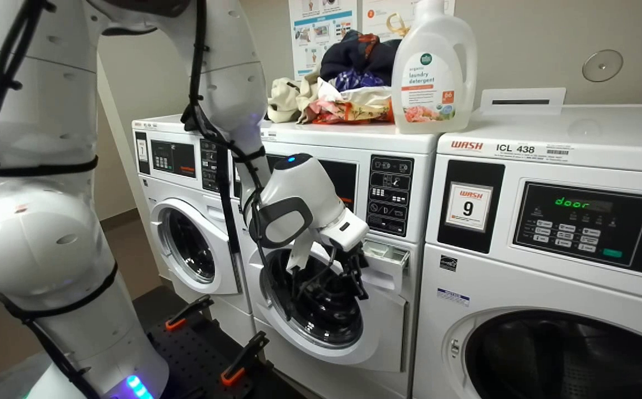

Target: Close the detergent dispenser of the middle washing machine.

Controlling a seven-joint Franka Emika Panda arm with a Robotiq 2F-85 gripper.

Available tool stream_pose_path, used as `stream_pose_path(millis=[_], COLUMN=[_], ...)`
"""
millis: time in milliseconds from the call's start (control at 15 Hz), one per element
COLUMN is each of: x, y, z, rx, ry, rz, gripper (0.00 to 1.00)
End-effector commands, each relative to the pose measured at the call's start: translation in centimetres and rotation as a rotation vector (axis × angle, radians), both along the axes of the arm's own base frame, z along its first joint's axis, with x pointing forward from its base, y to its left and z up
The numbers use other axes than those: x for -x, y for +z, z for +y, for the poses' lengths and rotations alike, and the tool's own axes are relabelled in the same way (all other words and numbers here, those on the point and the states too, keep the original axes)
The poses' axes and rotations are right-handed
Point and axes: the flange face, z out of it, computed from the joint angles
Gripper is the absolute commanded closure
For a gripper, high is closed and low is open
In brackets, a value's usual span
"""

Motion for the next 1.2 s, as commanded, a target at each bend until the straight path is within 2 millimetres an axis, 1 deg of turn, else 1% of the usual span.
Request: stream_pose_path(millis=[0, 67, 333, 400, 467, 600, 733, 800, 867, 1133], x=[-3.1, -4.4, -8.7, -8.3, -9.1, -9.0, -8.4, -7.8, -7.4, -6.6], y=[-1.1, -0.6, 0.3, -0.2, 0.5, 0.6, 0.5, 0.4, 0.5, 2.3], z=[1.0, 0.9, 1.0, 1.1, 0.8, 1.0, 1.3, 1.5, 1.4, 1.2], rx=[-0.013, -0.018, -0.029, -0.033, -0.037, -0.041, -0.058, -0.071, -0.070, -0.093], ry=[-0.027, -0.027, -0.021, -0.022, -0.019, -0.012, -0.010, 0.003, 0.004, 0.006], rz=[-0.061, -0.069, -0.147, -0.149, -0.155, -0.153, -0.148, -0.124, -0.105, -0.044], gripper=[0.00, 0.00, 0.00, 0.00, 0.00, 0.00, 0.00, 0.00, 0.00, 0.00])
